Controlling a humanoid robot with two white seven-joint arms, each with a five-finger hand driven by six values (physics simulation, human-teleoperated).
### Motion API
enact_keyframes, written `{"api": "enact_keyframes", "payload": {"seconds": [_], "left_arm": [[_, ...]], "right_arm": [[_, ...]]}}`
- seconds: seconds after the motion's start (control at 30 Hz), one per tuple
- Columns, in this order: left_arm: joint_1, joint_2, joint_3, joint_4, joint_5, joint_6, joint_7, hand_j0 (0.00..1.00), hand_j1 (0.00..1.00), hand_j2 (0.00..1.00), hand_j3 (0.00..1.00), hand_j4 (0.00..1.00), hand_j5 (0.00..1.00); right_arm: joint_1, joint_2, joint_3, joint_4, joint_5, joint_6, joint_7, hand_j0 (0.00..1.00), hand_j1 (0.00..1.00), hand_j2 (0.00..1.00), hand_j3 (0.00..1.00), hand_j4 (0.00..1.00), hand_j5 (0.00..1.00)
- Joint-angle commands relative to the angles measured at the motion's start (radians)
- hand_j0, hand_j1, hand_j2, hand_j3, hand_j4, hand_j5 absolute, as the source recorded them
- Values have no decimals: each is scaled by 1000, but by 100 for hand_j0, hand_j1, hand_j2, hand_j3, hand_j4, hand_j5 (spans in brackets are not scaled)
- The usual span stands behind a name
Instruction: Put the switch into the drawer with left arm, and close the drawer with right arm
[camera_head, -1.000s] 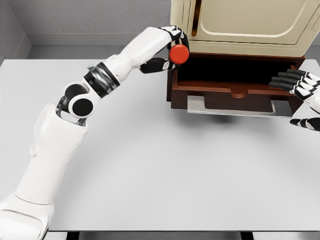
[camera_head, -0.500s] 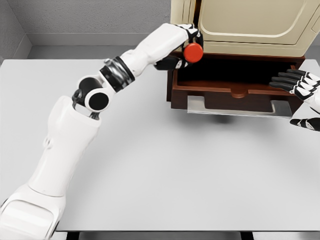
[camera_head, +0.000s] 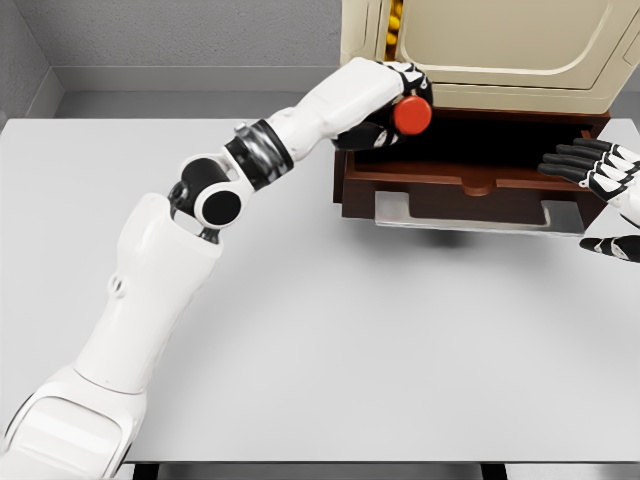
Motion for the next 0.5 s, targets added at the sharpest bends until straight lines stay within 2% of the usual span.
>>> {"api": "enact_keyframes", "payload": {"seconds": [0.0,0.03,0.1,0.2,0.47], "left_arm": [[-2,-1,-1,5,3,7,5,80,80,80,80,80,80],[-2,-1,1,5,3,7,3,81,81,81,81,81,81],[-3,-1,2,7,3,7,3,93,93,93,93,93,93],[-6,-1,1,7,2,8,3,99,99,99,99,99,99],[-5,0,-1,0,-9,7,3,99,99,99,99,99,99]], "right_arm": [[0,-2,-1,0,-6,-1,-1,100,100,100,100,100,100],[0,-2,-1,0,-6,-1,-1,100,100,100,100,100,100],[0,-2,-1,0,-6,-1,-1,100,100,100,100,100,100],[2,-2,-1,0,-6,-1,1,100,100,100,100,100,100],[3,-4,1,0,-6,-1,1,100,100,100,100,100,100]]}}
